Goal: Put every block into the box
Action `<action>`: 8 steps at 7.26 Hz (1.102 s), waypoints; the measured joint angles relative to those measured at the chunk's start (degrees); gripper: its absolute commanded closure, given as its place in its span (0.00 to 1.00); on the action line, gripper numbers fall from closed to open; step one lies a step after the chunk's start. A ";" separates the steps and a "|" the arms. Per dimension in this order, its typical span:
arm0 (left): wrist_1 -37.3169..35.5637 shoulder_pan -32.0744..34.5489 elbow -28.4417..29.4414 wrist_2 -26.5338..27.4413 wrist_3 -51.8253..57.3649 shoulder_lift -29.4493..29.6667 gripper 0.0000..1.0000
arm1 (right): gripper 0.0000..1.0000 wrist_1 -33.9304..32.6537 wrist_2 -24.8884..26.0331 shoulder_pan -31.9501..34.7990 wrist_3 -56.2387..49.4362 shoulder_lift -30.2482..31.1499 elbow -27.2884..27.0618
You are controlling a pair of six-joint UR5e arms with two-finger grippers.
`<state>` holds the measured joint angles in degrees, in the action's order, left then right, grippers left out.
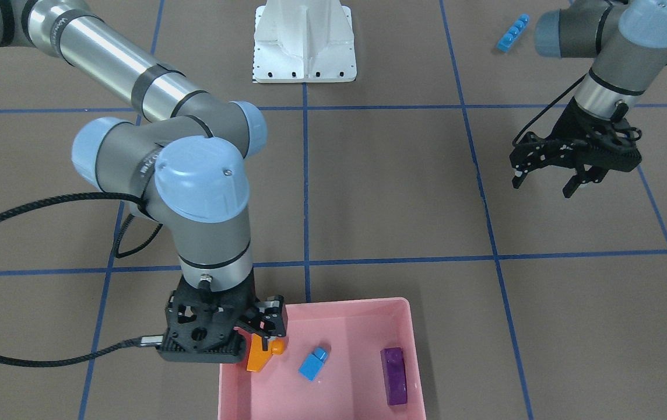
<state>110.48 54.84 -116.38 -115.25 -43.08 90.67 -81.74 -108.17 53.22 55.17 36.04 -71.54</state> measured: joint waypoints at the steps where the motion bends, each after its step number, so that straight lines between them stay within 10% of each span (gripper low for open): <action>1: 0.07 0.01 -4.56 0.04 0.08 -6.17 0.00 | 0.01 -0.67 -2.79 2.04 -2.61 6.24 -6.90; 5: 6.26 -4.36 -13.05 -0.07 -0.13 -23.75 0.00 | 0.00 -12.40 -5.88 7.48 -15.75 30.59 -37.62; 8: 7.60 -23.17 -13.98 5.88 -5.18 -29.53 0.00 | 0.00 -13.85 -5.78 7.83 -16.82 37.14 -45.14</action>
<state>118.08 31.67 -130.36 -109.36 -48.26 61.14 -95.59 -113.95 61.06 38.35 73.18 -116.68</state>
